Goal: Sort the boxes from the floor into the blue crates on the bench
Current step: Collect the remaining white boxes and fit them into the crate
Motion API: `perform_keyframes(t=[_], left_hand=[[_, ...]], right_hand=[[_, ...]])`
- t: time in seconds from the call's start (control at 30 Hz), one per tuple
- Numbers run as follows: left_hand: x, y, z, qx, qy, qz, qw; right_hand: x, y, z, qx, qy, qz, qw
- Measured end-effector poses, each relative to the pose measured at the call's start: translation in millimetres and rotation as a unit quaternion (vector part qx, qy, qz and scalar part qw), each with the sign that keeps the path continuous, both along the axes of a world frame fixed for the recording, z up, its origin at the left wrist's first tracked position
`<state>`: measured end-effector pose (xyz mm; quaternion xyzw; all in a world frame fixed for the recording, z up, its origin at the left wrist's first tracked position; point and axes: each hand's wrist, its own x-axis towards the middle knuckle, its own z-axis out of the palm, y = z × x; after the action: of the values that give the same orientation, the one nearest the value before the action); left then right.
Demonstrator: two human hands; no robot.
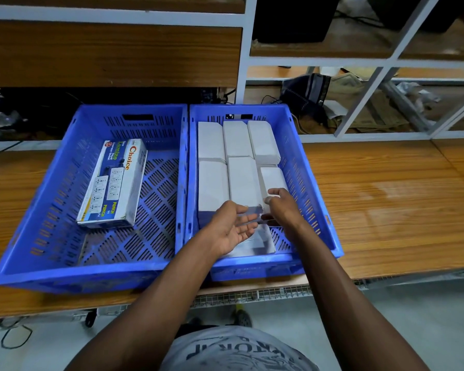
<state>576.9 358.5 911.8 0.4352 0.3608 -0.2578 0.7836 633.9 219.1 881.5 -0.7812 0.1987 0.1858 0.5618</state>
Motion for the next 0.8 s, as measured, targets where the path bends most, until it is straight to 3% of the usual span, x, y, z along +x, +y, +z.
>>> perform_keyframes(t=[0.13,0.4,0.6,0.8], left_hand=[[-7.7,17.2,-1.8,-0.097,0.042,0.06,0.993],[-5.4,32.2,1.9,-0.07,0.044,0.148,0.986],[-0.5,31.1,-0.9,-0.076,0.042,0.18,0.98],[0.2,32.6,-6.5,-0.083,0.036,0.185,0.979]], right_hand=[[-0.5,-12.0,-3.0,-0.019,-0.039,-0.011,0.999],[0.0,-37.2,-5.1,-0.088,-0.039,0.01,0.995],[2.1,-23.7,-8.9,-0.132,-0.066,0.14,0.979],[11.3,-6.0,-10.8,-0.184,-0.057,0.171,0.966]])
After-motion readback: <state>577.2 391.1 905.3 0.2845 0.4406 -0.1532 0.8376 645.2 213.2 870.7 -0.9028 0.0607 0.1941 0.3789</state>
